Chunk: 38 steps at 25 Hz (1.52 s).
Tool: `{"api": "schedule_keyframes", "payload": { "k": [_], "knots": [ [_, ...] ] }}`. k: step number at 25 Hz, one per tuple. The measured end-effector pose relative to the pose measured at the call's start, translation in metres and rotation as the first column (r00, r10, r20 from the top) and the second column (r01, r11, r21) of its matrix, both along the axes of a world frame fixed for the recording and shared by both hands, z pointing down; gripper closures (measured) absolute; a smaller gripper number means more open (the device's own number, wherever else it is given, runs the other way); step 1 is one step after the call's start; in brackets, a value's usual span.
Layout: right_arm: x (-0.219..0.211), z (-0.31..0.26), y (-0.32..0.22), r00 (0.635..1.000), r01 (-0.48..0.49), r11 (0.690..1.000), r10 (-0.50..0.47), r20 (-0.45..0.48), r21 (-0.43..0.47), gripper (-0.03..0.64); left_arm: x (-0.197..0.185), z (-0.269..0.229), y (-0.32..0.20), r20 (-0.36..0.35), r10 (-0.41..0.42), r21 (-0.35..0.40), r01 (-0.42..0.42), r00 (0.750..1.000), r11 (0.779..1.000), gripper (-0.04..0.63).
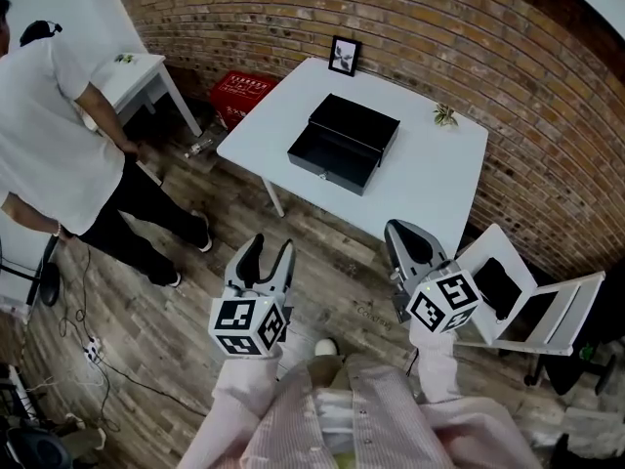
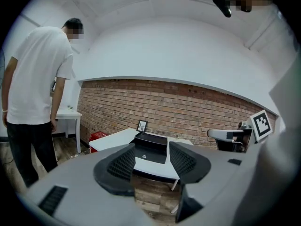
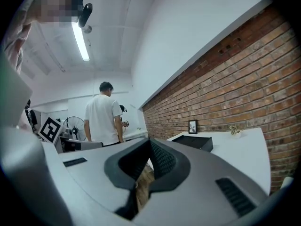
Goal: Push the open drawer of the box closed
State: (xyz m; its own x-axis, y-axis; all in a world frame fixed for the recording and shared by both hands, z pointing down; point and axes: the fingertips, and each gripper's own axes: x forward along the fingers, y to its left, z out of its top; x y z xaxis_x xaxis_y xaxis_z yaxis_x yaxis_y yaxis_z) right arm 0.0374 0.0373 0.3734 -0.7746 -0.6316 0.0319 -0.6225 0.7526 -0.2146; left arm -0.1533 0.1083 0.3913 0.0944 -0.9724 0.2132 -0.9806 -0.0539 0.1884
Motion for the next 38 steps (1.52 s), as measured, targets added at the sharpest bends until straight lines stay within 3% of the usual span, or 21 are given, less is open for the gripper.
{"api": "schedule_keyframes", "payload": {
  "k": [14, 26, 38],
  "knots": [
    [-0.019, 0.020, -0.039, 0.998, -0.053, 0.997, 0.051, -0.025, -0.049, 0.614, -0.016, 0.030, -0.048, -0.036, 0.053, -0.049, -0.055, 0.998, 0.997, 0.379],
    [-0.034, 0.030, -0.121, 0.999, -0.045, 0.995, 0.043, -0.030, -0.090, 0.614, -0.022, 0.061, -0.127, -0.065, 0.062, -0.123, -0.070, 0.996, 0.990, 0.399],
    [-0.051, 0.037, -0.199, 1.000, -0.005, 0.993, 0.002, -0.027, -0.121, 0.614, -0.018, 0.110, -0.194, -0.086, 0.089, -0.236, -0.107, 0.992, 0.966, 0.399]
  ]
}}
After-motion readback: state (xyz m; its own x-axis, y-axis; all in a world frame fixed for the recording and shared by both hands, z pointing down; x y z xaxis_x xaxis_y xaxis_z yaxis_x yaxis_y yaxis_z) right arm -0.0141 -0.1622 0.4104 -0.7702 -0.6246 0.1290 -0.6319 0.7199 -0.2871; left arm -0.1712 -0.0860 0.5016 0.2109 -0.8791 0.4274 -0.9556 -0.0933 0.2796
